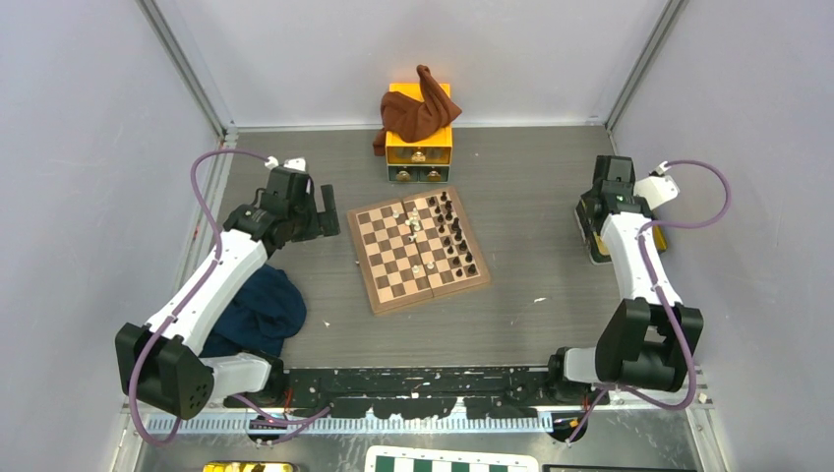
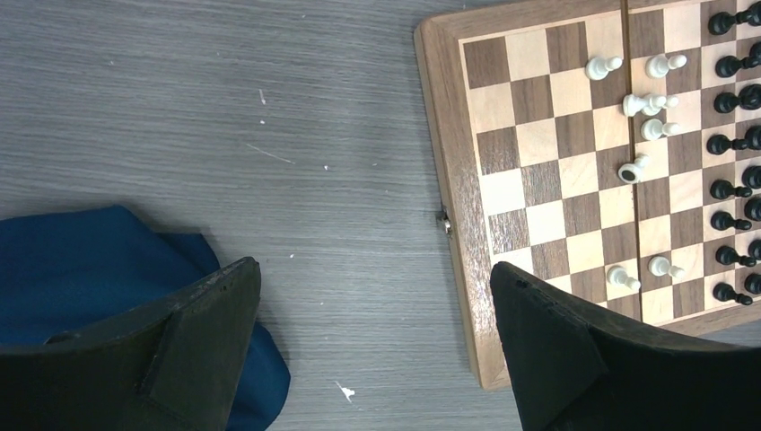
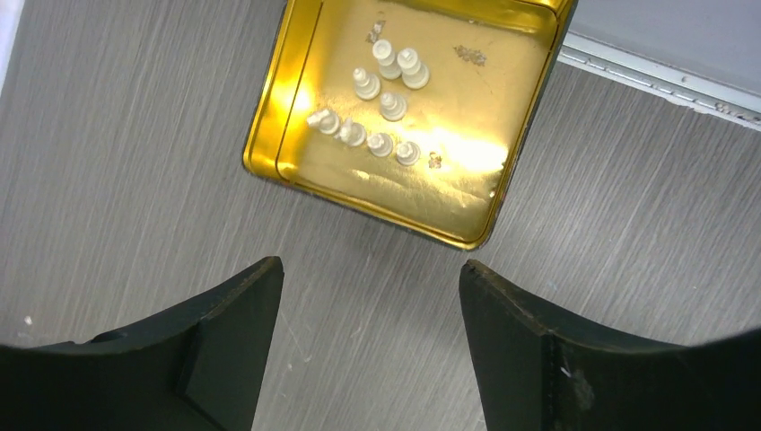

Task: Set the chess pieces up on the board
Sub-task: Adjust the storage box at the center of the board.

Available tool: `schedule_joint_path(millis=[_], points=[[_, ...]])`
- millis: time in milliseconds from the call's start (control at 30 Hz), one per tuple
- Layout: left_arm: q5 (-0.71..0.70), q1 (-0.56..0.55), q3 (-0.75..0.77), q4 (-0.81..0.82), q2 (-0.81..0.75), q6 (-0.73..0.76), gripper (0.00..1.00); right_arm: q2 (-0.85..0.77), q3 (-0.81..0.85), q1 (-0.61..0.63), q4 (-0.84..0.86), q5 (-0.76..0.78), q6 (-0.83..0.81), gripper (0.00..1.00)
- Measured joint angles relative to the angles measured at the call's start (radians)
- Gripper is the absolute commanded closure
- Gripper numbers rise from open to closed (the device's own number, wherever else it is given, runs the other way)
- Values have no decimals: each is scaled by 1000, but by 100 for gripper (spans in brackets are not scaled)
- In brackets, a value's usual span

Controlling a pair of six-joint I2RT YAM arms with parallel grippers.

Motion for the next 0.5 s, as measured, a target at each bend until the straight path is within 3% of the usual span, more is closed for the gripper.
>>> schedule_joint_path(millis=[500], points=[[0, 0, -43, -1, -1, -8, 0, 186, 63, -88, 77, -111, 27, 23]])
